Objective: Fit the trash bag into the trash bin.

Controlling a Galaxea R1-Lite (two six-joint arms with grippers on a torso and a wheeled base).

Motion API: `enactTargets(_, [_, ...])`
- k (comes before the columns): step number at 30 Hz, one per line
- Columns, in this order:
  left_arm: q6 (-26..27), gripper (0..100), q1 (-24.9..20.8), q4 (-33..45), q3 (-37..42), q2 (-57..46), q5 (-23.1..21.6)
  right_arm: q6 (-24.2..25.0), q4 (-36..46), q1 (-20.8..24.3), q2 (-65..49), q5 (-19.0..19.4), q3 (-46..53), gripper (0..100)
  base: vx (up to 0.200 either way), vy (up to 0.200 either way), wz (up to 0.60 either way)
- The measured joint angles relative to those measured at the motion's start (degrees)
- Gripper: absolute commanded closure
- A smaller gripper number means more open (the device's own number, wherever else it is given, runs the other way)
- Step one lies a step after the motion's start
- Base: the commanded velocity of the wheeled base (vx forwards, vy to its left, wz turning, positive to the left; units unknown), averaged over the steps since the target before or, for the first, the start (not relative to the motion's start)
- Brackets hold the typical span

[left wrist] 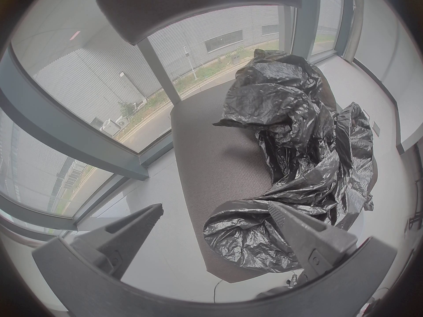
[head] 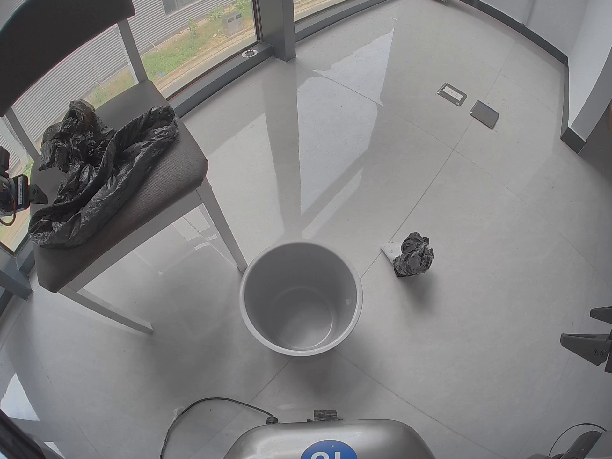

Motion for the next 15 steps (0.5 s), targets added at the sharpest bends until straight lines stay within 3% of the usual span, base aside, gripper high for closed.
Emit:
enactTargets(7, [0.16, 0, 0.28, -1.5, -1.4, 1.55, 4.43, 0.0, 0.16, 0.04, 0.02, -0.35, 0.68, 0, 0.0, 0.0, 0.0])
enactTargets(15, [0.27, 0, 0.0, 0.5, -2.01, 3.4, 4.13, 0.0, 1.1, 0.02, 0.06, -1.45, 1.12, 0, 0.0, 0.0, 0.0])
